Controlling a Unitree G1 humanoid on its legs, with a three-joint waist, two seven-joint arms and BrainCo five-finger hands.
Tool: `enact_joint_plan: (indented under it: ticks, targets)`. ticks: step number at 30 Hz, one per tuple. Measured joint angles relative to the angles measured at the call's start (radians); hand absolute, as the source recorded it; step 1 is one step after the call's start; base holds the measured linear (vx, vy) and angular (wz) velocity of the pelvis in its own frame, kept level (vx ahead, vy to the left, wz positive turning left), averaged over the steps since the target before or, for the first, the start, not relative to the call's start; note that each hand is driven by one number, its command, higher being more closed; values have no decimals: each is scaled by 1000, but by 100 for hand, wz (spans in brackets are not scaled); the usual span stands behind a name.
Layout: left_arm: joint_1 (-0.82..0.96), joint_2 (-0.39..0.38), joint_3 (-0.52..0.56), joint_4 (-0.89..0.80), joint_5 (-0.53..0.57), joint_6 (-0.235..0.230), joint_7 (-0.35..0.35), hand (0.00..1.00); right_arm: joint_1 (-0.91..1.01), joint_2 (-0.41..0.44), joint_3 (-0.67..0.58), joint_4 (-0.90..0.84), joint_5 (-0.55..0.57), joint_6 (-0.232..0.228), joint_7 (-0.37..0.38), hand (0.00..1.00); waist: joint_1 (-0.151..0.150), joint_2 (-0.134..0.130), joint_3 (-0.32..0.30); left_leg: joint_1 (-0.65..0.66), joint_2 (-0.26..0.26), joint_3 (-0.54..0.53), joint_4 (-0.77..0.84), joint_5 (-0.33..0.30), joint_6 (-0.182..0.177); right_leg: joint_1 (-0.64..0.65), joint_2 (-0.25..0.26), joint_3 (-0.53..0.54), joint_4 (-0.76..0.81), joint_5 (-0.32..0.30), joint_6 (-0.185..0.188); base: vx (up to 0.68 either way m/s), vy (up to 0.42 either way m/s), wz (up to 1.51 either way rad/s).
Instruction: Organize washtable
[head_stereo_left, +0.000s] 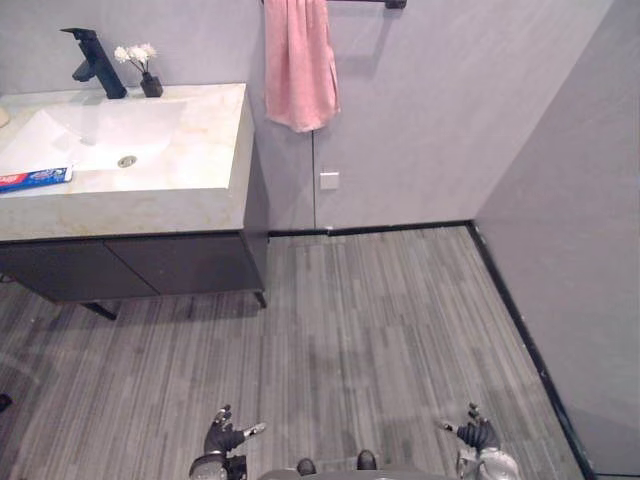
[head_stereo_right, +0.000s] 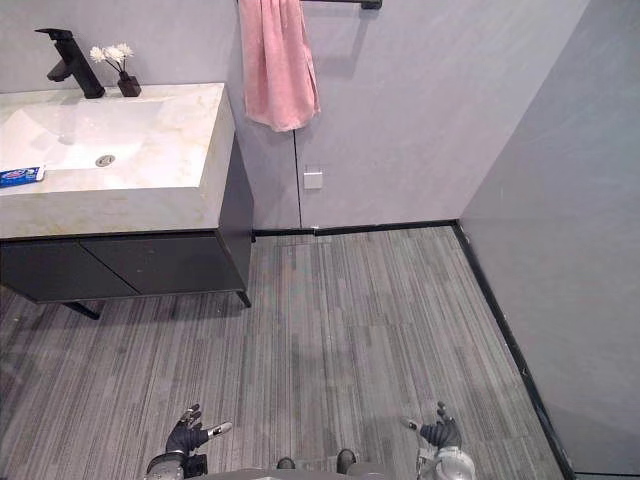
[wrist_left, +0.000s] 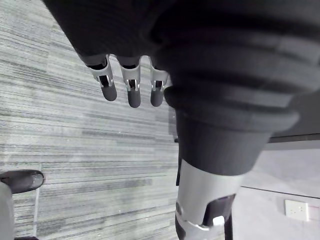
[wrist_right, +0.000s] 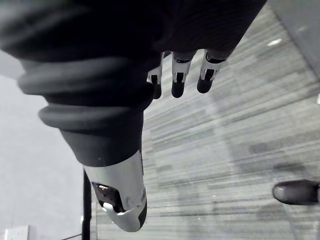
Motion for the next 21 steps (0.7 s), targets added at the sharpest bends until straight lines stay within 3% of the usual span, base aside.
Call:
enact_joint_plan:
  ticks: [4, 13, 16, 19, 21]
  targets:
    - [3, 4, 28, -40, 7, -12, -1, 0, -6, -6, 5, -14, -57, 0, 1, 0, 1, 7, 6, 5, 0, -2, 0, -2, -3, 12, -1, -5, -10, 0, 1, 47, -5, 4]
    - [4, 1, 28, -81, 32, -12, 3, 0, -8, -26, 25, -64, -58, 1, -1, 0, -13, 6, 26, 3, 2, -2, 7, -18, -25, 11, -2, -4, -10, -3, 4, -31, -7, -1]
    - [5, -5, 26, -106, 32, -11, 5, 0, -30, -26, 30, -73, -57, 1, -4, 0, -18, 9, 45, -36, 5, 4, 43, -46, 0, -27, -1, 0, 10, -18, 7, -134, -1, -7]
    - [15, -21, 23, -129, 31, -10, 16, 0, -45, -26, 31, -74, -56, 3, -7, 0, -11, 17, 50, -97, 10, 33, 115, -107, 9, -123, -5, 18, 131, -93, 20, -87, 32, -28]
    - [29, -17, 18, -161, 28, -10, 25, 0, -42, -25, 31, -93, -55, 8, -8, 0, -1, 1, 69, -130, -7, 61, 195, -169, 26, -214, -40, 23, 328, -186, 52, 4, 61, -31]
